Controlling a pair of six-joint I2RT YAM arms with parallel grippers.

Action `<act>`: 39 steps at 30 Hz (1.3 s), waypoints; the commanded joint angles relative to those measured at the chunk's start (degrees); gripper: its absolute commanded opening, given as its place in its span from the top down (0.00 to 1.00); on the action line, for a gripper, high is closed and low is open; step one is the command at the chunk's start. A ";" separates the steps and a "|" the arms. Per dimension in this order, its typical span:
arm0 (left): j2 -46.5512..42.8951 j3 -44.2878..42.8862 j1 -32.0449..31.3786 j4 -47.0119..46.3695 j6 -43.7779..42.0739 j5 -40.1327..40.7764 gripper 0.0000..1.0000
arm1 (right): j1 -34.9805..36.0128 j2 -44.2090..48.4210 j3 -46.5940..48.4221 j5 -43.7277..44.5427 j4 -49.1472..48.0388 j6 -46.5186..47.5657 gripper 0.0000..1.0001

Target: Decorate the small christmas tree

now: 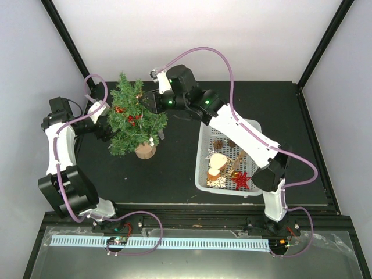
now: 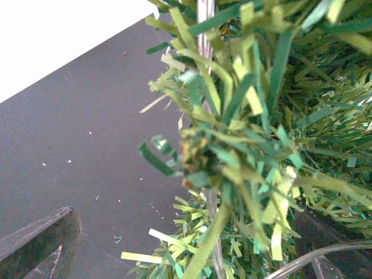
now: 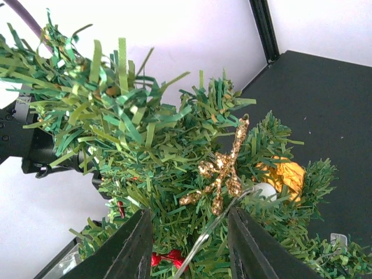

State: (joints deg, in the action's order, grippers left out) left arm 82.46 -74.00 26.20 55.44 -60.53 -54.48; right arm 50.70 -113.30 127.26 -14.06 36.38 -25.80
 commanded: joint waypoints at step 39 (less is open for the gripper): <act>-49.01 1.54 23.07 33.64 -4.00 -6.44 0.01 | 0.26 68.25 -59.99 20.01 7.65 9.50 0.23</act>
State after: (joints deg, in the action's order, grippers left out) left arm 40.45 -73.30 49.78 83.44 -65.93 -56.27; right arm 50.74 -53.91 70.11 3.16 38.89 -18.37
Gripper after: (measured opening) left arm 0.989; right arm 0.771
